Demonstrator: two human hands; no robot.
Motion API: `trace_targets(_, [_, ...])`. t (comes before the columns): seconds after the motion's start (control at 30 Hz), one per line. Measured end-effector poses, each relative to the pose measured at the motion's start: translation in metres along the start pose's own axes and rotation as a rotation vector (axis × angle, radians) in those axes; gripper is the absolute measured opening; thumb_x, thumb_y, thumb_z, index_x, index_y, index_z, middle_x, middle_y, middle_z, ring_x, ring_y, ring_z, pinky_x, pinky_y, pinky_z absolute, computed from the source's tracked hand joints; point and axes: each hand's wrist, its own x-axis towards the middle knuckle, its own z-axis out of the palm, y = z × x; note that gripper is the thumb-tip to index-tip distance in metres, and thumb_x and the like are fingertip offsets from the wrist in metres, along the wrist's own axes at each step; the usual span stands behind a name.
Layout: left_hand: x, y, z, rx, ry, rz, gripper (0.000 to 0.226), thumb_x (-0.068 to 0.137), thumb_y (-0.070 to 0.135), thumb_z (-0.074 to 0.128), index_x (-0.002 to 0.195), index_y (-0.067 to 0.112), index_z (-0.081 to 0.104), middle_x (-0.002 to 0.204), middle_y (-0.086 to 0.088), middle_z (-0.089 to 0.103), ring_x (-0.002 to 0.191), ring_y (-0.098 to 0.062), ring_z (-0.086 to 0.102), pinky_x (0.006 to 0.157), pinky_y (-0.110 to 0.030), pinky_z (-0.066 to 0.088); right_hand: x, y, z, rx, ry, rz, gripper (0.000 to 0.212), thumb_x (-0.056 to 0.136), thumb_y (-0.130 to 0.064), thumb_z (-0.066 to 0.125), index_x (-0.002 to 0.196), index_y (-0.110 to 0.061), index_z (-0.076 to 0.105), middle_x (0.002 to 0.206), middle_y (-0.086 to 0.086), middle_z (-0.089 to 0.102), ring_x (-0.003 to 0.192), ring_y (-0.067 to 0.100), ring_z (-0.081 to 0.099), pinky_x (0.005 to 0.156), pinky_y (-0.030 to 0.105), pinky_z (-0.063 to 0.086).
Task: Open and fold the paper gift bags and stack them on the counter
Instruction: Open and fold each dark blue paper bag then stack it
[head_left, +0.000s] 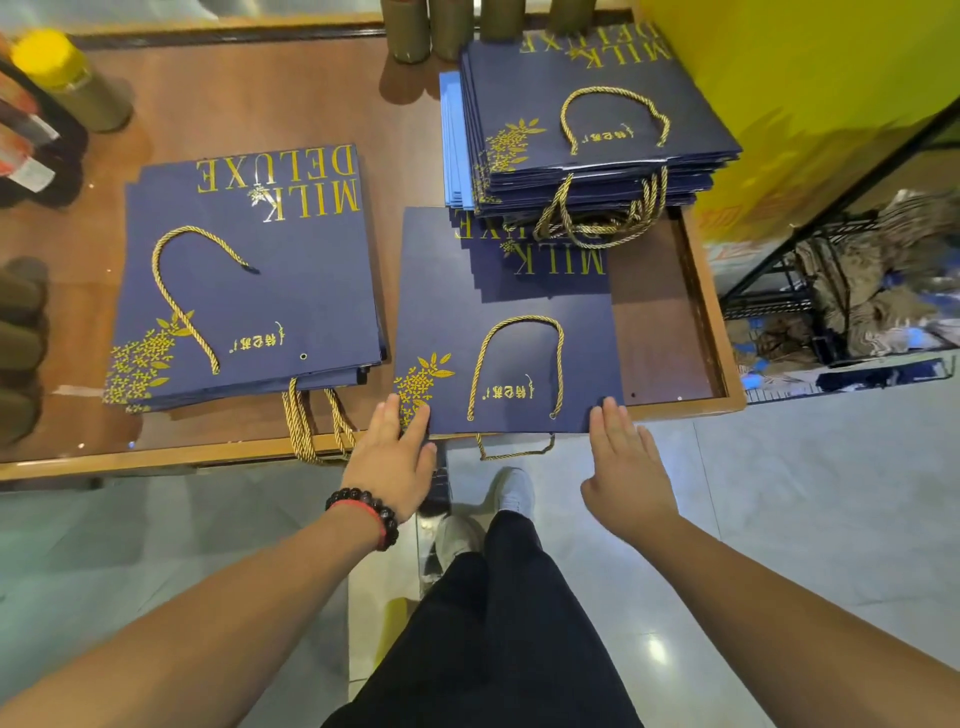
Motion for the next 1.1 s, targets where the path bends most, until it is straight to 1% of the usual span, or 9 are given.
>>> trace_targets(0.13, [0.021,0.013,-0.018,-0.29,0.054,-0.2,0.042,0.096,0.037,0.042,0.136,0.023,0.043,0.137,-0.015,0.045,0.122,-0.034,0.047,0.101,-0.043,0.041,0.015,-0.007,-0.016,0.369,-0.023,0.133,0.079,0.083,-0.023,0.059,0.149,-0.009,0.018,0.159,0.014,0.011,0.145,0.034,0.019,0.113,0.042,0.034])
trace_targets(0.2, [0.03,0.019,-0.03,-0.536,0.081,-0.321,0.046,0.092,0.029,0.055,0.134,0.016,0.044,0.125,-0.011,0.054,0.112,-0.033,0.054,0.095,-0.04,0.045,0.024,-0.012,-0.028,0.659,0.056,0.244,0.059,0.08,-0.025,0.057,0.133,-0.012,0.036,0.14,0.014,0.039,0.123,0.037,0.044,0.097,0.047,0.047])
trace_targets(0.3, [0.041,0.012,-0.038,-0.866,0.07,-0.395,0.059,0.078,0.017,0.069,0.131,0.013,0.044,0.117,-0.007,0.062,0.104,-0.028,0.061,0.095,-0.037,0.047,0.036,-0.01,-0.051,1.004,0.122,0.455,0.037,0.083,-0.023,0.057,0.118,-0.014,0.048,0.117,0.006,0.058,0.101,0.033,0.055,0.085,0.04,0.048])
trace_targets(0.43, [0.039,0.005,-0.042,-1.008,-0.043,-0.466,0.028,0.082,0.005,0.068,0.107,0.009,0.055,0.095,-0.011,0.064,0.082,-0.024,0.061,0.074,-0.035,0.051,0.035,0.009,-0.063,1.014,0.066,0.567,0.037,0.085,-0.028,0.064,0.113,-0.004,0.058,0.106,0.012,0.063,0.094,0.034,0.058,0.081,0.04,0.05])
trace_targets(0.53, [0.027,0.008,-0.048,-1.128,-0.101,-0.522,0.032,0.088,-0.007,0.056,0.117,0.003,0.049,0.085,-0.012,0.061,0.069,-0.021,0.058,0.058,-0.029,0.046,0.022,0.019,-0.065,1.027,0.045,0.552,0.048,0.079,-0.04,0.07,0.095,0.005,0.066,0.094,0.02,0.067,0.091,0.04,0.064,0.075,0.042,0.051])
trace_targets(0.6, [0.016,0.008,-0.049,-1.164,-0.098,-0.529,0.035,0.088,-0.01,0.055,0.119,0.002,0.047,0.087,-0.014,0.061,0.072,-0.023,0.06,0.058,-0.033,0.048,0.011,0.021,-0.07,1.02,0.078,0.492,0.046,0.083,-0.041,0.068,0.084,0.006,0.064,0.082,0.016,0.064,0.086,0.039,0.063,0.068,0.037,0.045])
trace_targets(0.7, [0.0,0.012,-0.05,-1.176,-0.044,-0.524,0.043,0.084,-0.01,0.059,0.123,0.003,0.048,0.1,-0.02,0.063,0.087,-0.034,0.064,0.072,-0.046,0.055,-0.012,0.016,-0.082,1.103,0.134,0.436,0.031,0.088,-0.038,0.063,0.094,-0.008,0.062,0.093,0.008,0.067,0.089,0.03,0.064,0.08,0.043,0.053])
trace_targets(0.87, [-0.036,0.028,-0.068,-1.233,0.025,-0.437,0.032,0.086,-0.012,0.053,0.115,0.002,0.05,0.087,-0.014,0.059,0.072,-0.024,0.056,0.066,-0.032,0.045,-0.047,0.012,-0.105,1.178,0.2,0.364,0.019,0.089,-0.029,0.061,0.092,-0.01,0.06,0.09,0.009,0.067,0.083,0.026,0.064,0.068,0.037,0.05])
trace_targets(1.1, [-0.074,0.053,-0.107,-1.282,0.145,-0.254,0.015,0.09,-0.007,0.052,0.095,0.007,0.047,0.073,-0.01,0.05,0.059,-0.017,0.047,0.051,-0.026,0.037,-0.085,0.013,-0.134,1.172,0.368,0.261,0.013,0.09,-0.024,0.061,0.087,-0.012,0.062,0.086,0.004,0.067,0.083,0.022,0.065,0.075,0.043,0.053])
